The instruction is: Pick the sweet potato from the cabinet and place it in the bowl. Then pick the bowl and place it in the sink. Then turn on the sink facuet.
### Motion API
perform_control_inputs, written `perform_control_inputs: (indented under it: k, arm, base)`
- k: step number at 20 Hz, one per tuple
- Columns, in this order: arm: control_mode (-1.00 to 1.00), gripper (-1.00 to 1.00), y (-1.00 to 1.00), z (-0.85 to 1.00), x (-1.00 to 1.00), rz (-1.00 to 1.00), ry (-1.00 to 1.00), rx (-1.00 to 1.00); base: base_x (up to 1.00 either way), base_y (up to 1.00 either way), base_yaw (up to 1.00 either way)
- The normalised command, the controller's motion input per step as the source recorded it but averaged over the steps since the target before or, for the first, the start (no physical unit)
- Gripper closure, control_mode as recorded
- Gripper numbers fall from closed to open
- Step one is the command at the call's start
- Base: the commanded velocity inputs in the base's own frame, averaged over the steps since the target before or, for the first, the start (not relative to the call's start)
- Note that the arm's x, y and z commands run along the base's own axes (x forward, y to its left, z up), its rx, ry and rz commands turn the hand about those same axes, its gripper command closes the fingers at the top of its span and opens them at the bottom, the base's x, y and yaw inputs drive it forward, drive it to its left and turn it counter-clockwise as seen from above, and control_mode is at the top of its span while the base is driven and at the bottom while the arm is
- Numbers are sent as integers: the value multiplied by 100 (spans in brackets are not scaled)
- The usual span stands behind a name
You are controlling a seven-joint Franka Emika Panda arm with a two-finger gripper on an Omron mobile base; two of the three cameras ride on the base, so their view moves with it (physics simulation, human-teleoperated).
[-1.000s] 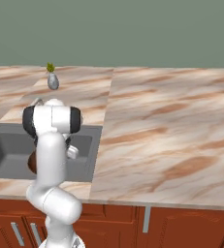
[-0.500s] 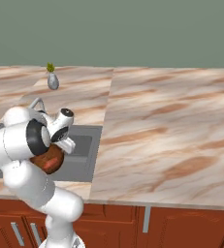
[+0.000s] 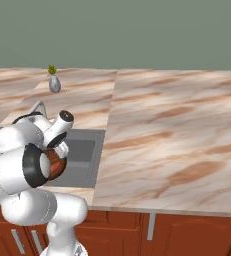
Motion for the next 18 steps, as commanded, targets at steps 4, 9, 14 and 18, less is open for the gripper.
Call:
perform_control_inputs:
  k: [4,9,14,18]
  arm:
    - [-100,-100,2,92,-2,-52,12,41]
    - [-100,-100,1,17,0,-52,23,49]
    - [-100,-100,2,-6,22,-47,18,51]
    - [-100,-100,0,-12,62,-33,16,62]
  base:
    - [0,0,0]
    - [0,0,0]
    - [0,0,0]
    - [0,0,0]
